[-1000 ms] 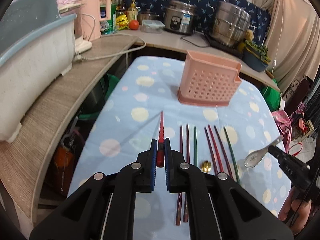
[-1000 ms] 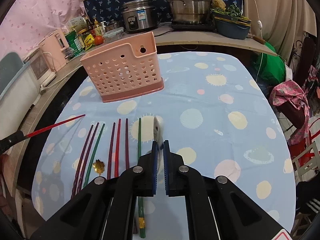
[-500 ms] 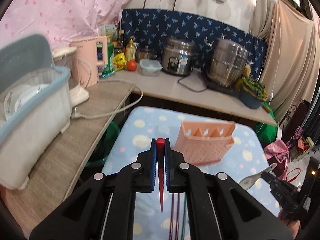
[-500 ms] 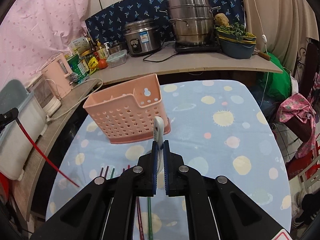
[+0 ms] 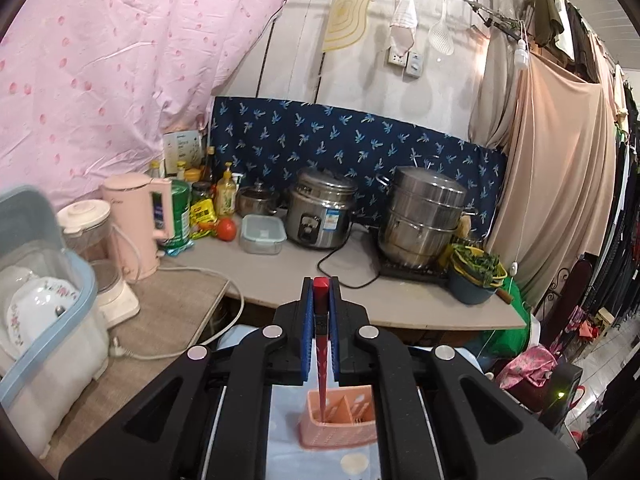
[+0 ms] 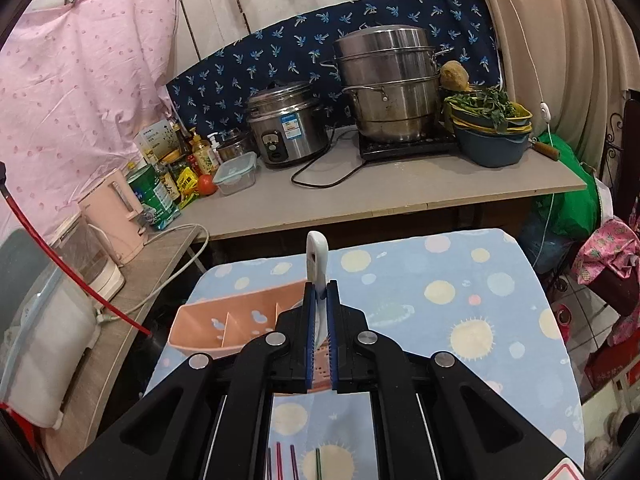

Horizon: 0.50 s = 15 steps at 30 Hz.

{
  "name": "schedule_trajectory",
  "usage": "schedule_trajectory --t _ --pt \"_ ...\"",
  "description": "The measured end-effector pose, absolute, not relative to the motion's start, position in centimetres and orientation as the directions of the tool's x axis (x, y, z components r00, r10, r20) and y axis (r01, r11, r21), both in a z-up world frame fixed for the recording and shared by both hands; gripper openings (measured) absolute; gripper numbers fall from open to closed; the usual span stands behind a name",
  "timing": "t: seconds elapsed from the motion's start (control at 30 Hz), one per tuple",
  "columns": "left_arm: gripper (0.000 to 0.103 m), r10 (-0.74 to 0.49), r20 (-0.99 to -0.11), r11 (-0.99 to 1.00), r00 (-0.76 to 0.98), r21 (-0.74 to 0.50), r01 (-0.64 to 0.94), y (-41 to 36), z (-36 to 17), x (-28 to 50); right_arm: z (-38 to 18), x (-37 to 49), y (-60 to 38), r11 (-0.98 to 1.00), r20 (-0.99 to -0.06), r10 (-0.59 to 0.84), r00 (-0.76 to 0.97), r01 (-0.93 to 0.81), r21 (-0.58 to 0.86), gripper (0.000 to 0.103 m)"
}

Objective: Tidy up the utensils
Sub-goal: 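Lift the red chopstick with the left tool while the right tool carries the white spoon to the pink basket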

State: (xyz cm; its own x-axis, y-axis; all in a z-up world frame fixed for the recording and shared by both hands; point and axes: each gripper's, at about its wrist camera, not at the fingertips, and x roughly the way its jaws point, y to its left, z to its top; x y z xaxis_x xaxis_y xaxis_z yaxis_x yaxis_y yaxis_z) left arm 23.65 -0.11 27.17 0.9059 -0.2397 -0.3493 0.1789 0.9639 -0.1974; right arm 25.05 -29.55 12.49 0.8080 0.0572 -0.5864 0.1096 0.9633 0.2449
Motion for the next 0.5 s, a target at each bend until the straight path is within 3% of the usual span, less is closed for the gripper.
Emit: schedule_trajectory --t 0.2,0.5 --pt "0.007 -0.246 -0.378 0.964 0.892 -0.191 0.185 -2.0 25.4 26.6 10.9 28.2 -28.8 0.97 -0.616 0.05 0.786 0.108 0.216 0.005" --pt "0.007 -0.226 -0.489 0.972 0.842 -0.175 0.159 -3.1 19.9 29.8 7.2 30.5 -28.6 0.971 -0.675 0.062 0.735 0.11 0.21 0.005"
